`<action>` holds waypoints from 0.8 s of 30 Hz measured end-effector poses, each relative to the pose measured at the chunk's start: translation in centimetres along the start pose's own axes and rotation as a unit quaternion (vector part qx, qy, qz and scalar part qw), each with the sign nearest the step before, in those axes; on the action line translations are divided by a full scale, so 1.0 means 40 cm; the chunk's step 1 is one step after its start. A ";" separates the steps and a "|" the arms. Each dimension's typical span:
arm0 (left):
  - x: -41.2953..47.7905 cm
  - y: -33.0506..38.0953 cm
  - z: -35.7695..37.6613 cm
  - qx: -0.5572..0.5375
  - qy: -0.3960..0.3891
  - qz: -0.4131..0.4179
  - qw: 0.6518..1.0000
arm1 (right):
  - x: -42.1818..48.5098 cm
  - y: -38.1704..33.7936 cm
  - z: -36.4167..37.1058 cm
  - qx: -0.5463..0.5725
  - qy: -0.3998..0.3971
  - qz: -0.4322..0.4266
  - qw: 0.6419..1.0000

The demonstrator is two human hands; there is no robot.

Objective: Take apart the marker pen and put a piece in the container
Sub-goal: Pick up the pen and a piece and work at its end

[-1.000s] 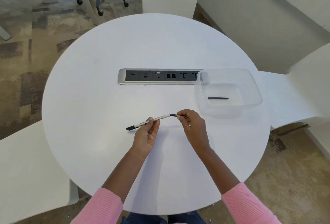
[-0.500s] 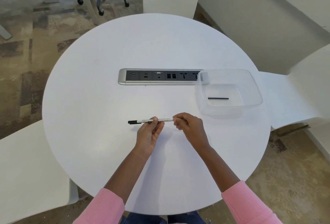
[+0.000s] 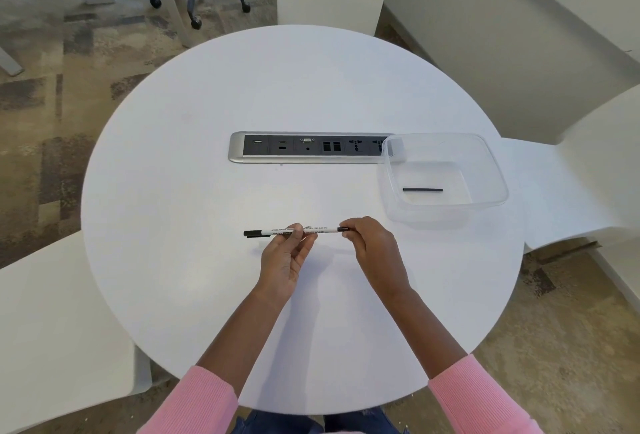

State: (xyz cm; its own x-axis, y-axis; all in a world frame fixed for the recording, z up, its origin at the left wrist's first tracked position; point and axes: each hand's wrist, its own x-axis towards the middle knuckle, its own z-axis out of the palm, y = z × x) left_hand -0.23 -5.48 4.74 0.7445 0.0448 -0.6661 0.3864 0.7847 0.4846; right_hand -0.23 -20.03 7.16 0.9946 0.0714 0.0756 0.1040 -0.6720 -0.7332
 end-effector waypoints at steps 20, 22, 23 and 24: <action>-0.023 -0.013 0.018 0.042 -0.045 0.046 0.997 | 0.011 -0.033 0.007 0.074 -0.059 0.137 0.986; -0.029 -0.025 0.027 0.058 -0.061 0.052 0.995 | 0.008 -0.043 0.010 0.073 -0.081 0.130 0.985; -0.031 -0.030 0.031 0.061 -0.066 0.056 0.994 | 0.006 -0.045 0.012 0.073 -0.090 0.125 0.985; -0.032 -0.033 0.032 0.062 -0.068 0.062 0.994 | 0.004 -0.045 0.013 0.073 -0.094 0.120 0.986</action>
State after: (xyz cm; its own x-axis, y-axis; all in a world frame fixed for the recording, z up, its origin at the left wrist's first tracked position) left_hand -0.98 -7.36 5.69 0.8541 0.0451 -0.5182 0.3452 0.6961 0.6295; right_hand -0.25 -18.43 8.13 0.9714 0.0671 -0.2279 -0.1491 -0.5745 -0.8048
